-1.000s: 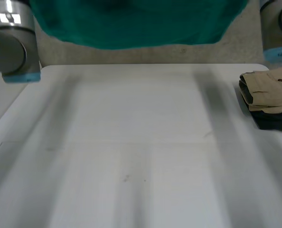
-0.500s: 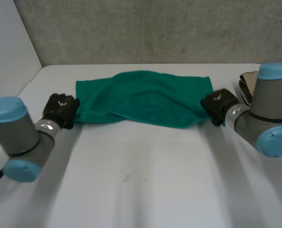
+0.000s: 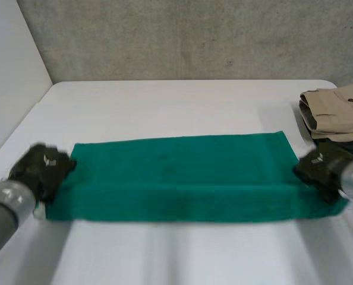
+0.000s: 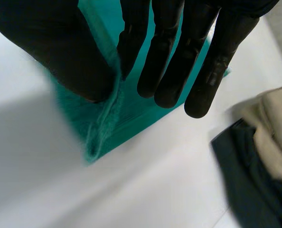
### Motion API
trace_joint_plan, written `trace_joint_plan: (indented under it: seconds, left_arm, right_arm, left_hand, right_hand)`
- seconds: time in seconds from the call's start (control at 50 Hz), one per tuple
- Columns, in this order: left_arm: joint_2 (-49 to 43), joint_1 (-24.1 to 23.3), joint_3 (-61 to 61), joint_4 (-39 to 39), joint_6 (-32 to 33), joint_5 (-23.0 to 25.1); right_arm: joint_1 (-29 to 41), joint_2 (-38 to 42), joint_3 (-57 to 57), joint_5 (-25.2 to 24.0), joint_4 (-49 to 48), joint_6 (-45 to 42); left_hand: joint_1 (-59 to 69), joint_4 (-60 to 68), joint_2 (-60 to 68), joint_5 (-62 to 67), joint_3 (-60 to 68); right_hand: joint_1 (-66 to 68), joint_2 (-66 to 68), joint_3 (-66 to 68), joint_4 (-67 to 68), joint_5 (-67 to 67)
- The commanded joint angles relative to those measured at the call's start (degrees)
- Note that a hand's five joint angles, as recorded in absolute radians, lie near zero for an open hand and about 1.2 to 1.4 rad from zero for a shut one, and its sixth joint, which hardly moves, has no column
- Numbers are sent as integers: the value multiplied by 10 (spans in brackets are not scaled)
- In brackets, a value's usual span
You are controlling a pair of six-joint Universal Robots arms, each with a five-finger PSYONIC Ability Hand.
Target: Fold the laundry.
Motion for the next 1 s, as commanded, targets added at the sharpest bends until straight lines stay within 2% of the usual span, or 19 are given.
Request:
trace_joint_plan:
  seconds: [0.02, 0.1, 0.18, 0.34, 0.58, 0.6, 0.62, 0.64, 0.66, 0.7, 0.74, 0.82, 0.86, 0.9, 1.0]
  left_arm:
    - [-138, -23, 85, 150, -70, -21]
    - [-213, -39, 139, 190, -87, -52]
    - [-268, -65, 187, 218, -86, -83]
    - [-351, -72, 269, 234, -78, -130]
    - [-401, -80, 338, 240, -78, -131]
    - [-403, -83, 341, 242, -78, -131]
    - [-404, -85, 342, 245, -78, -131]
    - [-405, -91, 343, 248, -78, -133]
    - [-404, -94, 342, 249, -77, -133]
    - [-403, -99, 340, 252, -78, -132]
    - [-397, -108, 335, 253, -80, -132]
    - [-386, -119, 325, 252, -84, -136]
    - [-351, -117, 303, 252, -87, -135]
    - [-327, -117, 284, 253, -89, -135]
    - [-271, -117, 223, 253, -106, -132]
  right_arm:
    - [73, 133, -128, 66, -126, 57]
    - [80, 194, -199, 89, -154, 60]
    - [90, 260, -276, 88, -173, 62]
    - [102, 364, -415, 92, -193, 57]
    - [105, 455, -532, 97, -273, 53]
    - [106, 458, -536, 97, -270, 53]
    - [111, 463, -541, 102, -265, 55]
    - [113, 462, -539, 103, -263, 57]
    - [117, 461, -538, 106, -261, 56]
    - [124, 455, -533, 111, -255, 57]
    - [125, 443, -524, 115, -249, 62]
    - [119, 369, -465, 126, -223, 106]
    - [119, 307, -402, 119, -220, 154]
    - [112, 267, -364, 106, -217, 181]
    - [73, 158, -221, 30, -206, 225]
  left_hand:
    - [154, 111, 110, 145, 115]
    - [154, 111, 110, 145, 115]
    - [154, 111, 110, 145, 115]
    - [154, 111, 110, 145, 115]
    - [154, 111, 110, 145, 115]
    - [90, 46, 45, 80, 50]
    - [-26, -70, -70, -35, -65]
    - [-397, -440, -441, -406, -436]
    - [-546, -589, -590, -555, -585]
    - [-505, -549, -550, -515, -545]
    - [-546, -589, -590, -555, -585]
    - [-546, -589, -590, -555, -585]
    - [-546, -589, -590, -555, -585]
    - [-546, -589, -590, -555, -585]
    - [-546, -589, -590, -555, -585]
  right_hand:
    - [232, 125, 123, 118, 127]
    - [232, 125, 123, 118, 127]
    - [232, 125, 123, 118, 127]
    - [232, 125, 123, 118, 127]
    - [232, 125, 123, 118, 127]
    - [232, 125, 123, 118, 127]
    - [-24, -131, -133, -138, -129]
    - [-330, -437, -439, -443, -434]
    - [-468, -575, -577, -582, -573]
    - [-468, -575, -577, -582, -573]
    - [-468, -575, -577, -582, -573]
    - [-468, -575, -577, -582, -573]
    - [-468, -575, -577, -582, -573]
    - [-468, -575, -577, -582, -573]
    - [-468, -575, -577, -582, -573]
